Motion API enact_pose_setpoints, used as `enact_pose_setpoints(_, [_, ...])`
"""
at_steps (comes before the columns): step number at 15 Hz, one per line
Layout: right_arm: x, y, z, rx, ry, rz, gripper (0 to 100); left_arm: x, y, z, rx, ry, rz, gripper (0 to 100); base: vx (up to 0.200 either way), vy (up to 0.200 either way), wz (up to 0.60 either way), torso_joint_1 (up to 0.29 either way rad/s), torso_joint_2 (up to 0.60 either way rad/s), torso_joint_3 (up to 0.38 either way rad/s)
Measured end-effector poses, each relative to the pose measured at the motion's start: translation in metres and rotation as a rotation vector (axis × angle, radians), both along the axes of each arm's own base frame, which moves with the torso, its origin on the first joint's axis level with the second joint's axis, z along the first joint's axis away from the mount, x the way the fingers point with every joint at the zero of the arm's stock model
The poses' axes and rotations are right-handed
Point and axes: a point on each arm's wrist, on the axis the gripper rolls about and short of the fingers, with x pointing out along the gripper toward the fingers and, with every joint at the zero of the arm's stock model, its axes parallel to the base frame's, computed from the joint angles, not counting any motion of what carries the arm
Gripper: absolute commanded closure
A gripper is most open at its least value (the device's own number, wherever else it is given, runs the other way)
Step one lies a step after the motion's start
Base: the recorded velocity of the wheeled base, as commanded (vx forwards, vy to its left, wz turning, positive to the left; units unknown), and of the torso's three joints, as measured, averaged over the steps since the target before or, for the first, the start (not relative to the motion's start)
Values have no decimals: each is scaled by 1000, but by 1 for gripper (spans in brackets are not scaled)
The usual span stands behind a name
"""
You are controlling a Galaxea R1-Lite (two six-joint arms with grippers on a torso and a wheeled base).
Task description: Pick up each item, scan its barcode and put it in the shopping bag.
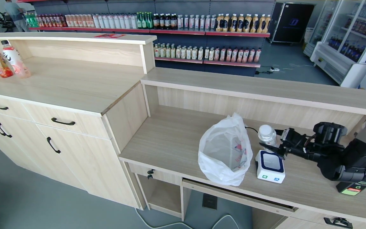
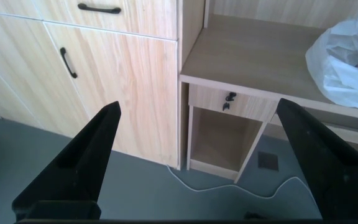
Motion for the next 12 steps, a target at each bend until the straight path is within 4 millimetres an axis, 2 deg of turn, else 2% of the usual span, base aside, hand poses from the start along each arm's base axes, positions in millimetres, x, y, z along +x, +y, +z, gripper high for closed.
enact_pose_setpoints(1, [-5, 1, 16, 61, 27, -35, 100, 0, 0, 0, 0, 0, 0, 0, 0, 0, 0, 0, 0, 0])
enact_pose_setpoints(3, [-14, -3, 54, 239, 85, -217, 100, 0, 0, 0, 0, 0, 0, 0, 0, 0, 0, 0, 0, 0])
enact_pose_setpoints(5, [-25, -6, 77, 371, 91, -410, 100, 0, 0, 0, 0, 0, 0, 0, 0, 0, 0, 0, 0, 0])
enact_pose_setpoints(7, [-40, -8, 84, 429, 90, -593, 100, 0, 0, 0, 0, 0, 1, 0, 0, 0, 0, 0, 0, 0])
enact_pose_setpoints(10, [-63, -2, 83, 423, 91, -797, 100, 0, 0, 0, 0, 0, 1, 0, 0, 0, 0, 0, 0, 0])
enact_pose_setpoints(12, [-77, 3, 83, 369, 82, -859, 100, 0, 0, 0, 0, 0, 0, 0, 0, 0, 0, 0, 0, 0])
